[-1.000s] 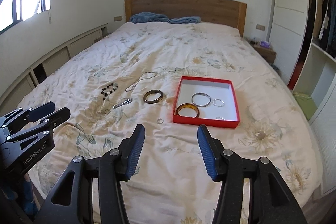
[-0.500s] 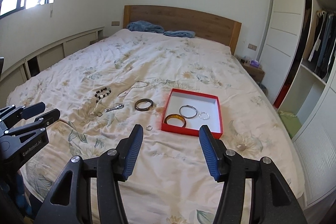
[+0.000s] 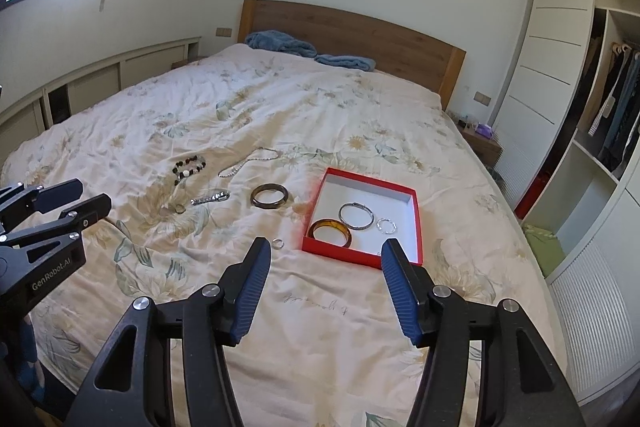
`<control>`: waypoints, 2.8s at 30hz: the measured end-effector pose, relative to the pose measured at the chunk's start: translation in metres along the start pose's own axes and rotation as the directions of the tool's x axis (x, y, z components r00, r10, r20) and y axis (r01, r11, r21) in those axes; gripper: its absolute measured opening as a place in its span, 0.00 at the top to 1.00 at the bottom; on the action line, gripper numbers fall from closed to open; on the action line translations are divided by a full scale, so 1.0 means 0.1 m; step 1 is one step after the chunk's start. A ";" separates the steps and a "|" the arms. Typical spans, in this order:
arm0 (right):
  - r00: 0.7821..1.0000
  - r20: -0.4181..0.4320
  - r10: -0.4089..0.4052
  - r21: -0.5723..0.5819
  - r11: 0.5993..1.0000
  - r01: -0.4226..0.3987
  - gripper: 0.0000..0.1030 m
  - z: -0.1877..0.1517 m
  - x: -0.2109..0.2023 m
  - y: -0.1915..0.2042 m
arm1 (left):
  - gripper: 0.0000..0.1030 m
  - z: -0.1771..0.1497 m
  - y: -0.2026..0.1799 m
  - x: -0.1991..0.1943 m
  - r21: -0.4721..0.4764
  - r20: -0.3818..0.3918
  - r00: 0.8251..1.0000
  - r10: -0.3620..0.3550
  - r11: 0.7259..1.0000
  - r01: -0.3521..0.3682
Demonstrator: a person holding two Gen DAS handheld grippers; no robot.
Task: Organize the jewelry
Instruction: 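Withdraw both tools from the box back over the bed, then move left tool to a small silver ring while right tool approaches another ring, then close left tool on its ring while right tool grasps and lifts its ring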
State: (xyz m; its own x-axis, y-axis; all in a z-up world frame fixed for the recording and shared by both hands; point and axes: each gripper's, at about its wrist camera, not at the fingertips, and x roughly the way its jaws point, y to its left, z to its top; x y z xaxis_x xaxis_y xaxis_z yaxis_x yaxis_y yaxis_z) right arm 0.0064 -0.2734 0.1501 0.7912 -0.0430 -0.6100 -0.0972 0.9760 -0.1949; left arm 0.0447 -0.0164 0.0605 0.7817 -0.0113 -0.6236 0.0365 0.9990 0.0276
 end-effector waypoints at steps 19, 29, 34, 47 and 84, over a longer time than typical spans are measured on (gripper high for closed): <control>0.948 -0.134 0.290 0.129 0.953 -0.273 0.45 -0.17 0.90 0.06 | 0.64 -0.19 0.64 0.86 -0.138 -0.177 0.982 -0.065 0.990 0.041; 0.892 -0.203 0.404 0.182 0.911 -0.371 0.63 -0.25 1.77 0.24 | 0.64 -0.12 0.65 1.58 -0.151 -0.202 0.968 -0.150 0.981 0.120; 0.875 -0.219 0.432 0.206 0.897 -0.391 0.64 -0.28 2.15 0.25 | 0.64 0.00 0.52 1.96 -0.098 -0.181 0.970 -0.160 0.985 0.145; 0.873 -0.219 0.435 0.195 0.896 -0.398 0.64 -0.27 2.65 0.35 | 0.65 -0.01 0.55 2.68 -0.065 -0.208 0.969 -0.134 0.990 0.123; 0.899 -0.305 0.314 0.135 0.949 -0.286 0.81 -0.35 3.07 0.43 | 0.82 -0.20 0.70 2.98 -0.127 -0.265 0.952 -0.150 0.985 0.120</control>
State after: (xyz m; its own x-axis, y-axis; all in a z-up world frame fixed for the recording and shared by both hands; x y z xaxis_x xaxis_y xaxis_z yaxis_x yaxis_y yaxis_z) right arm 0.2243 -0.2519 -0.0724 0.4965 0.2029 -0.8440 -0.2368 0.9671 0.0932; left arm 0.2674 0.0511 -0.1387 0.5742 -0.1492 -0.8050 0.0511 0.9879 -0.1466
